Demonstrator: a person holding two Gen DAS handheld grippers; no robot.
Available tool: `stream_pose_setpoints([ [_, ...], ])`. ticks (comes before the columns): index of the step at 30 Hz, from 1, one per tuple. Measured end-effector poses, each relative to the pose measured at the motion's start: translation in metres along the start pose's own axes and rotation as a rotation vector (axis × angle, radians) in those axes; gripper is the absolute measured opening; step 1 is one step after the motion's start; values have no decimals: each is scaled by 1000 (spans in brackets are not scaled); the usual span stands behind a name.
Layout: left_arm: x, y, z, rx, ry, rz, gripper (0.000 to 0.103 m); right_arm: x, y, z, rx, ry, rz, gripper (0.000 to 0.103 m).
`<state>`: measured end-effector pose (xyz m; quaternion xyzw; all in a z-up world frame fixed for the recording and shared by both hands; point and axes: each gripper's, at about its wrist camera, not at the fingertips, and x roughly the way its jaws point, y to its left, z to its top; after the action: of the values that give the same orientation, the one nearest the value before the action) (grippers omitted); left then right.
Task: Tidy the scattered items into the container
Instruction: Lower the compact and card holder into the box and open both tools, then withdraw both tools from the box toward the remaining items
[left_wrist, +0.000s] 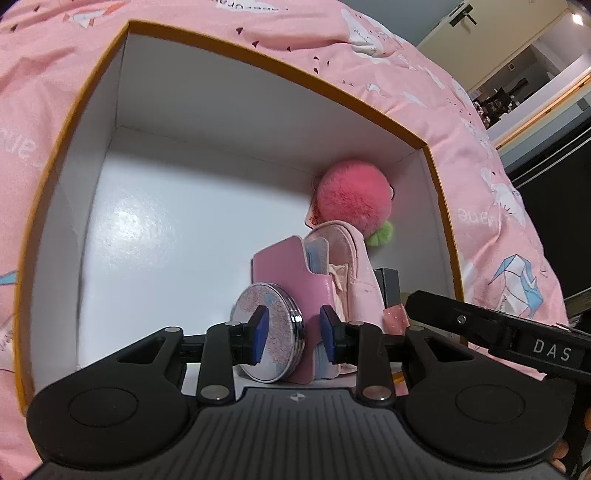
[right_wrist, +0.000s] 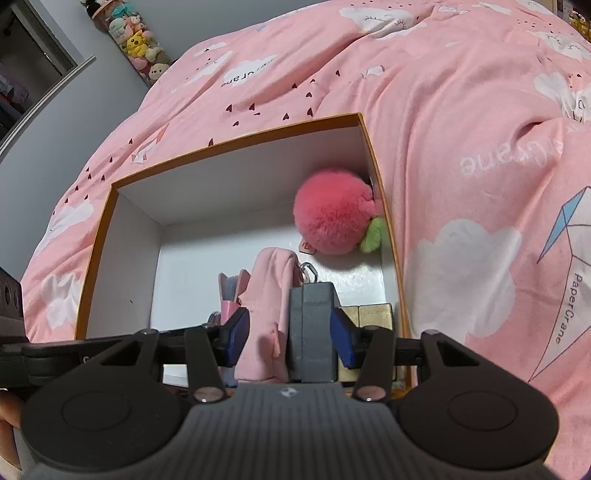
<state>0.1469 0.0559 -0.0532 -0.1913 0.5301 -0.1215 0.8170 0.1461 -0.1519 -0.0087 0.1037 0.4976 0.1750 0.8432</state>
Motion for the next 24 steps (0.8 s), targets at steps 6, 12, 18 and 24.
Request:
stream_pose_setpoints([
  [6,-27,-5,-2,34,-69,36,36,-8,5,-4,-38,-11,14,51],
  [12,-80,-9,-16,79,-191,89,44,-27,22,-18,-170,-95,45,51],
  [18,-117,-13,-44,157,-208,156,45,-43,39,-42,-298,-69,147,44],
  [24,-126,-25,-81,247,-111,198,44,-45,54,-74,-455,47,160,33],
])
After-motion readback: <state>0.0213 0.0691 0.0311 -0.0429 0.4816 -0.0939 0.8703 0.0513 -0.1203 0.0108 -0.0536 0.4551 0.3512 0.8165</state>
